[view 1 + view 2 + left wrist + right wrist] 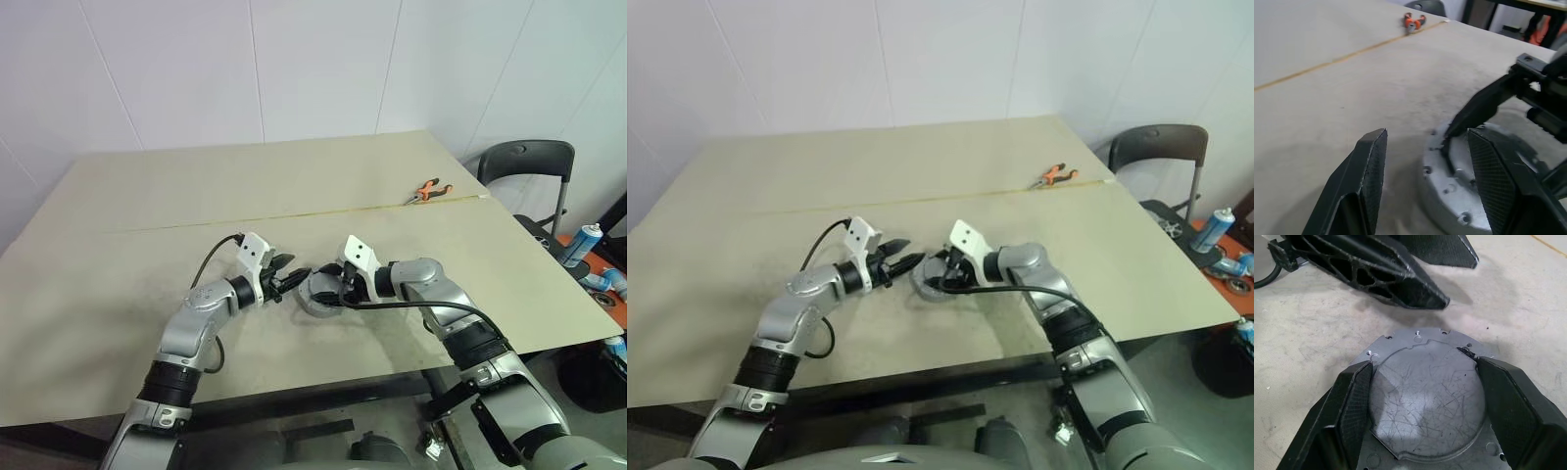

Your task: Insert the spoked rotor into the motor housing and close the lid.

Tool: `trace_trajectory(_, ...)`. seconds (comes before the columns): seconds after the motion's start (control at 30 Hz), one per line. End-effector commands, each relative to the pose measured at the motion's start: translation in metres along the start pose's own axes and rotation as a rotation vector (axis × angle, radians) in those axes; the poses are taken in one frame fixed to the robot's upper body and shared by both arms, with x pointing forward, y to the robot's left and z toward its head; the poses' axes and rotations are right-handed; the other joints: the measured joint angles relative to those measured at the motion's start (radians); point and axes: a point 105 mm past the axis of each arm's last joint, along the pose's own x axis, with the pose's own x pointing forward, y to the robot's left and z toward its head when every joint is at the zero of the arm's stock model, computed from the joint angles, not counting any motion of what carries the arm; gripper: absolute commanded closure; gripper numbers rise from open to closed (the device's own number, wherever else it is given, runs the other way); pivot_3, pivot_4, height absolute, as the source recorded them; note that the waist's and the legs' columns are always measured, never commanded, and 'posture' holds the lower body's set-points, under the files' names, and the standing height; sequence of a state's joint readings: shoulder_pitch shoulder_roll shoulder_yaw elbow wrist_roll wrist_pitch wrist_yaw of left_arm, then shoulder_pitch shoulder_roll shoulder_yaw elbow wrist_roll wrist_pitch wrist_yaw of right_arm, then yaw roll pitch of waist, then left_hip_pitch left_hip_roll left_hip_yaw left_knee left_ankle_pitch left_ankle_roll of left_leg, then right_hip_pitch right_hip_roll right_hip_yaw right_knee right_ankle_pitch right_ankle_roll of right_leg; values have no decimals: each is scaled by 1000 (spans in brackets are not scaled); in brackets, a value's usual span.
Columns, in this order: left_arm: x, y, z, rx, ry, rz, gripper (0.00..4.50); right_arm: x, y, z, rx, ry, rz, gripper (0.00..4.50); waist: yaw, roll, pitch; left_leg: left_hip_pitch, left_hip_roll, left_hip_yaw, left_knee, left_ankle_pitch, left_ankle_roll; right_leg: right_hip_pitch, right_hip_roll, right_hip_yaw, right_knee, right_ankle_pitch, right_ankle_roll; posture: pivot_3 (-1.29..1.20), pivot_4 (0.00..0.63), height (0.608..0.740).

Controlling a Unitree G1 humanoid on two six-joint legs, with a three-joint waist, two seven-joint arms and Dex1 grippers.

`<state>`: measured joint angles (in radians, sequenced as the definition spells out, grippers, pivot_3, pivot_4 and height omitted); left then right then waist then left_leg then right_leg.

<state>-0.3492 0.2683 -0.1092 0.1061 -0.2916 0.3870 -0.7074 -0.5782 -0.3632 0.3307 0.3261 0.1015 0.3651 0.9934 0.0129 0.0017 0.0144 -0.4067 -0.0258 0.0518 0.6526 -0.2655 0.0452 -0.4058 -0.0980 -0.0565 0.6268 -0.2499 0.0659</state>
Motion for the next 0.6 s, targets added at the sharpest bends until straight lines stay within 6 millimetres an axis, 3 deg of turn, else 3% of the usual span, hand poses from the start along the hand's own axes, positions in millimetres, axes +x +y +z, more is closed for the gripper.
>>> trace_trajectory(0.03, 11, -8, 10, 33, -16, -54, 1746, 3, 4, -32, 46, 114, -1, 1280, 0, 0, 0, 0, 0, 0, 0, 0, 0, 0, 0, 0, 0, 0, 0, 0, 0, 740)
trace_trajectory(0.13, 16, -18, 10, -4, -21, -126, 2324, 2, 4, -32, 49, 112, -8, 1307, 0, 1, -1, 0, 0, 0, 0, 0, 0, 0, 0, 0, 0, 0, 0, 0, 0, 740)
trace_trajectory(0.3, 23, -20, 4, 4, 28, -118, 4048, 1, 3, -34, 55, 116, -22, 1307, 0, 1, -1, 0, 0, 0, 0, 0, 0, 0, 0, 0, 1, 0, 0, 0, 0, 740)
trace_trajectory(0.4, 24, -14, -1, 61, 63, -81, 4048, 0, 3, -36, 61, 118, -30, 1307, 0, 1, -2, 1, 0, 0, 1, 0, 0, 1, 0, 0, 0, 0, 0, 0, 0, 740)
trace_trajectory(0.5, 22, -23, 7, 18, 18, -149, 4048, -1, 3, -37, 63, 120, -35, 1307, 1, 1, -2, 1, 0, 0, 1, 0, 0, 1, 0, 0, 1, 0, 0, 0, 0, 740)
trace_trajectory(0.53, 21, -26, 8, 9, 13, -172, 4403, -1, 2, -37, 63, 121, -37, 1307, 1, 1, -2, 1, 0, 0, 1, 0, 0, 1, 0, 0, 1, 0, 0, 0, 0, 740)
trace_trajectory(0.6, 20, -28, 5, 7, 27, -182, 4480, -1, 2, -37, 64, 121, -40, 1307, 0, 1, -2, 1, 0, 0, 1, 0, 0, 1, 0, 0, 0, 0, 0, 0, 0, 740)
